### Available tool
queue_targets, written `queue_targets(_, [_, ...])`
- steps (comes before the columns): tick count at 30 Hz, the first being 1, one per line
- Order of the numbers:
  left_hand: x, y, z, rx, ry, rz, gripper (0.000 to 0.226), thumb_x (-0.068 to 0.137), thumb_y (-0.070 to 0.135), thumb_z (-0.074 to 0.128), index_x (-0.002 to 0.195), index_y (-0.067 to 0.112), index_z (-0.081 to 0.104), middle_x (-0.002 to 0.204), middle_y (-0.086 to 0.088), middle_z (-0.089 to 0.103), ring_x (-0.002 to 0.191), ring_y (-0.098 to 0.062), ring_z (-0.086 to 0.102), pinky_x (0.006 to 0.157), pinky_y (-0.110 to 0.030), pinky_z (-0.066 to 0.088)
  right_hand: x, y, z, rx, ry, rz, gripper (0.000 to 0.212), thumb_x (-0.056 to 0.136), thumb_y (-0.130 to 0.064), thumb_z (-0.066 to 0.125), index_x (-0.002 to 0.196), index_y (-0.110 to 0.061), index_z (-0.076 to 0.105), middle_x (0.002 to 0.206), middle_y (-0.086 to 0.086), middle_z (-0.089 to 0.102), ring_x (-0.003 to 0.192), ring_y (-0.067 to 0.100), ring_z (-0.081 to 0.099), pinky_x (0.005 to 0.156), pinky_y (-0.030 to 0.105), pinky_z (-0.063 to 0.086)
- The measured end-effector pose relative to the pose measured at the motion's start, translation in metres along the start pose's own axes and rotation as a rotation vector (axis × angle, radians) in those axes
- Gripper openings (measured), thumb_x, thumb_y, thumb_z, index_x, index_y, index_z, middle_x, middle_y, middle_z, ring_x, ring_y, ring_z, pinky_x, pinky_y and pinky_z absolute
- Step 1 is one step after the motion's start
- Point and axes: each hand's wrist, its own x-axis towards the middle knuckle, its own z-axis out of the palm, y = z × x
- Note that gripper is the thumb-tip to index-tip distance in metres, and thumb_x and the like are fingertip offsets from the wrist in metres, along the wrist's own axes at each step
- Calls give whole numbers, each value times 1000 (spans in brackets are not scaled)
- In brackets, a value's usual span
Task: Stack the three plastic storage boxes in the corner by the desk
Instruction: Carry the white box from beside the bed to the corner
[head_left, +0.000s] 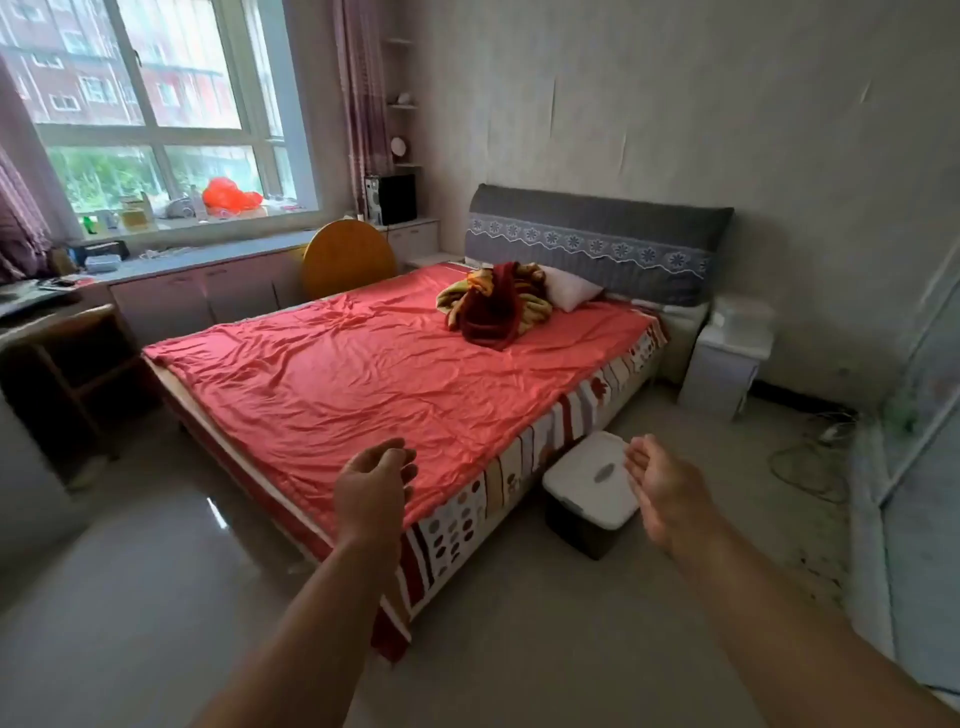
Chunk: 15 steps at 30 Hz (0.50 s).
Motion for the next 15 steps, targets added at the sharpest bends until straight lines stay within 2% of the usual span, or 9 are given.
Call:
queue_targets(2, [6,-9,19,2,-12,-19,22,94,10,51,110,10,66,98,-6,69,91,-20,65,75,-30,50,15,-3,-13,1,44,-12,40,100,-27,40,128,-2,54,137,16,54,117,28,54,106,40,38])
queue_targets(5, [16,-23,53,2,-30,-45,22,94,10,51,111,9,65,101,-7,70,91,-20,66,69,-29,51,44,-9,-34,19,90,-18,41,99,-20,41,127,7,51,137,23,52,128,37,50,110,46,36])
queue_targets(9, [25,-38,113,14,-55,-62,22,95,8,49,111,8,64,99,-8,68,96,-23,64,90,-40,51,89,-20,-67,50,132,-28,41,98,-18,42,126,11,51,138,23,52,130,34,48,110,42,36])
queue_targets(11, [31,-47,142,28,-55,-71,23,95,8,50,113,7,64,103,-11,68,98,-24,63,95,-43,50,114,-24,-83,51,155,-40,43,97,-17,42,127,14,48,139,25,49,132,35,47,112,42,34])
queue_targets(13, [37,-59,172,29,-48,-89,22,94,9,51,111,7,65,104,-12,68,96,-24,63,91,-42,51,138,-30,-101,28,177,-44,45,98,-16,41,127,17,47,139,28,48,133,36,45,113,43,33])
queue_targets(15, [45,-72,204,37,-48,-113,18,93,10,52,105,9,67,101,-12,68,92,-23,63,82,-38,53,167,-36,-121,1,205,-41,47,97,-17,41,128,18,43,139,30,45,134,39,41,114,47,30])
